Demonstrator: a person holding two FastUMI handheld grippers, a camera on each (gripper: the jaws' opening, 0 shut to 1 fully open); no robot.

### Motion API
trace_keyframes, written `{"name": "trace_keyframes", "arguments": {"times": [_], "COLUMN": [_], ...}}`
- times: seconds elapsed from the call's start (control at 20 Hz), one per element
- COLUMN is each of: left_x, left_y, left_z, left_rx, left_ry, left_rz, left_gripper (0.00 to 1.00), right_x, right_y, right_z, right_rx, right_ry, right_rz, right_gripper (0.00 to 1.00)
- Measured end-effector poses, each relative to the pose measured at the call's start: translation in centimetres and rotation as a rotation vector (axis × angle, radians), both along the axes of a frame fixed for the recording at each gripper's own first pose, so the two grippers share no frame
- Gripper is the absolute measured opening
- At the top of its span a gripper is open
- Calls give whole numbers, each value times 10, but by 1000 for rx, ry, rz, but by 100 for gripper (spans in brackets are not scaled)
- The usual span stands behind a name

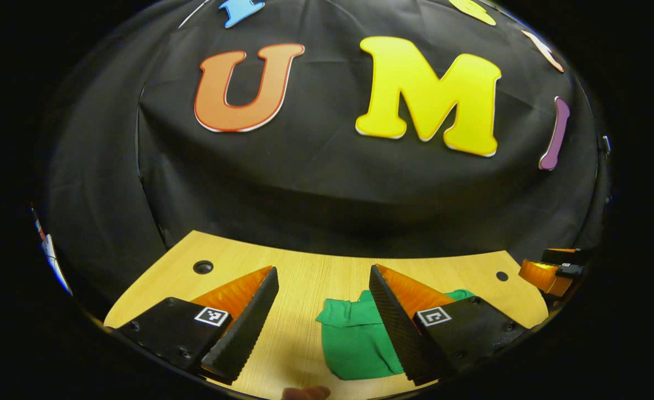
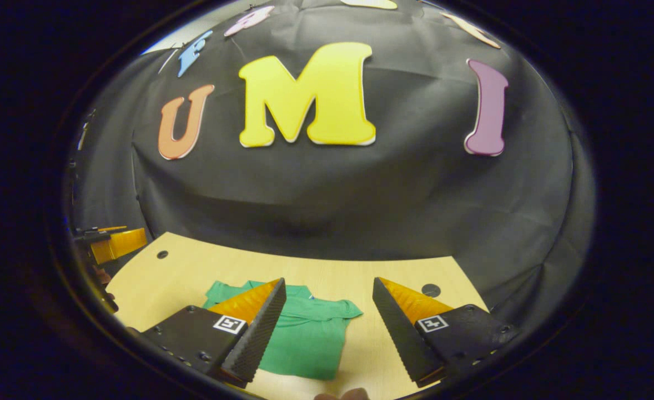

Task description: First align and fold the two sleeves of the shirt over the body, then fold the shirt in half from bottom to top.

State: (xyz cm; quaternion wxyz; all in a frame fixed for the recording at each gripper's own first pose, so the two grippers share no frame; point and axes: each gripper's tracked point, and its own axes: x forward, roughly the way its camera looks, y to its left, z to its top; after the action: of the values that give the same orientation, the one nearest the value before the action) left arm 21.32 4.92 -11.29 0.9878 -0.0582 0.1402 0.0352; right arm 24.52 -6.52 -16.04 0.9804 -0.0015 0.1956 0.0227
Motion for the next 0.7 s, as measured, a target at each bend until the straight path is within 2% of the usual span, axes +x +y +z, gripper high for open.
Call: {"name": "trace_keyframes", "arguments": {"times": [0.35,0.5,0.7], "left_x": [-105,-152,-205], "left_y": [-21,-31,-37], "left_z": [98,117,123], "left_rx": [56,78,43], "left_ry": [-153,-203,-215], "left_rz": [-36,-52,-42], "left_gripper": [100,100,100], "right_x": [-115,-163,-213], "right_y": [22,29,38], "right_z": [96,122,140], "right_rx": [-45,-47,-36], "right_ry": [-171,-231,-270], "right_rz": [-15,-30,-50], "right_gripper": [96,95,94]}}
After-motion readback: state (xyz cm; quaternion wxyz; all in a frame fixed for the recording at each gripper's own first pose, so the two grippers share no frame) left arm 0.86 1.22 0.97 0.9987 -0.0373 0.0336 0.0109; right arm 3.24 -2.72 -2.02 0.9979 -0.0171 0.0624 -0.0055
